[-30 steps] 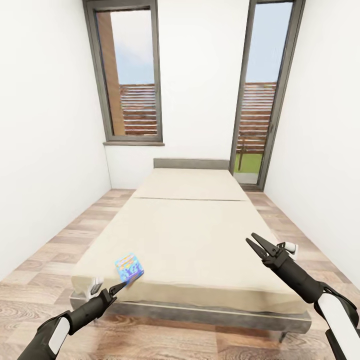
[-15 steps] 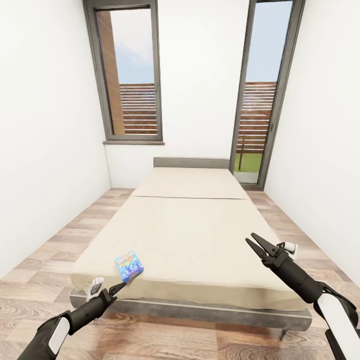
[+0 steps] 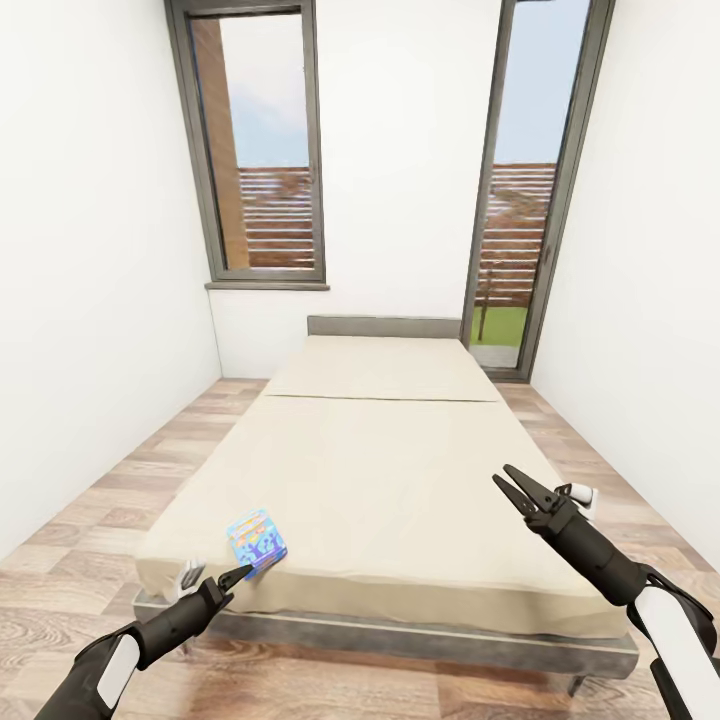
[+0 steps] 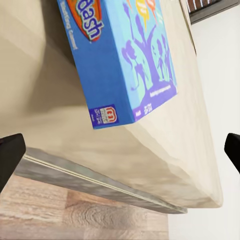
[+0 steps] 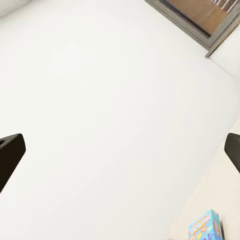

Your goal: Put all the toys in the child's room - the three board games (two on the bed and one on the table), the two jigsaw puzzles on the table, and the tennis ball on the table - inside the toy box on the table in the child's room.

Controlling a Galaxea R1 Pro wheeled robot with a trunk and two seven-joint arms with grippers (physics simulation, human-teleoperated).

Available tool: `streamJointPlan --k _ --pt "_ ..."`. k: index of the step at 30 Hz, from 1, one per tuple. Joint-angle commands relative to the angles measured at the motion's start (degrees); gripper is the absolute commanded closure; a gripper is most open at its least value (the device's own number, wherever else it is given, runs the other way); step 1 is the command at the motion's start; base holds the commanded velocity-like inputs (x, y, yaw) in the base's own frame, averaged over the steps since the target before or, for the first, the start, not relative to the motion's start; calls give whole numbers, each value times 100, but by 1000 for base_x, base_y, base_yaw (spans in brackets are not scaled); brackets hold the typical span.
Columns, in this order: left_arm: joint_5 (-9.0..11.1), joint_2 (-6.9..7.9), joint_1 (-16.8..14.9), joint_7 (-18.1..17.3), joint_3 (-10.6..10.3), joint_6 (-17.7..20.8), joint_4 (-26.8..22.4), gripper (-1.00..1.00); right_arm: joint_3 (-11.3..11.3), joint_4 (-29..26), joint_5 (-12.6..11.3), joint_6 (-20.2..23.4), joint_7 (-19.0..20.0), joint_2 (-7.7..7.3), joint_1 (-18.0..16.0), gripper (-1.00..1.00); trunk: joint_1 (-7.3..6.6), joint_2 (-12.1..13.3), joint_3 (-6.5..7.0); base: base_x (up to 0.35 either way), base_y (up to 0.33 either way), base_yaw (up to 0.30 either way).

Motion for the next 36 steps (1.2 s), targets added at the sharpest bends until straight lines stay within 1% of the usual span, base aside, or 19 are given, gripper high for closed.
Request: streamJointPlan --k 1,7,17,36 --pt "25 -1 -4 -10 12 42 2 -100 -3 1 -30 37 0 0 -5 -100 -1 -2 -6 15 3 0" --pt "21 0 -4 -10 11 43 2 -100 9 -1 -30 33 -1 0 -4 -100 -1 -2 -6 17 1 0" --pt "9 -7 -4 -10 9 47 2 -100 14 -3 -28 33 -1 0 -5 -100 -1 -2 -6 101 0 0" --pt "10 -9 -4 -10 5 42 2 -100 20 -4 -28 30 -8 0 -5 -100 -1 -2 -6 5 -9 0"
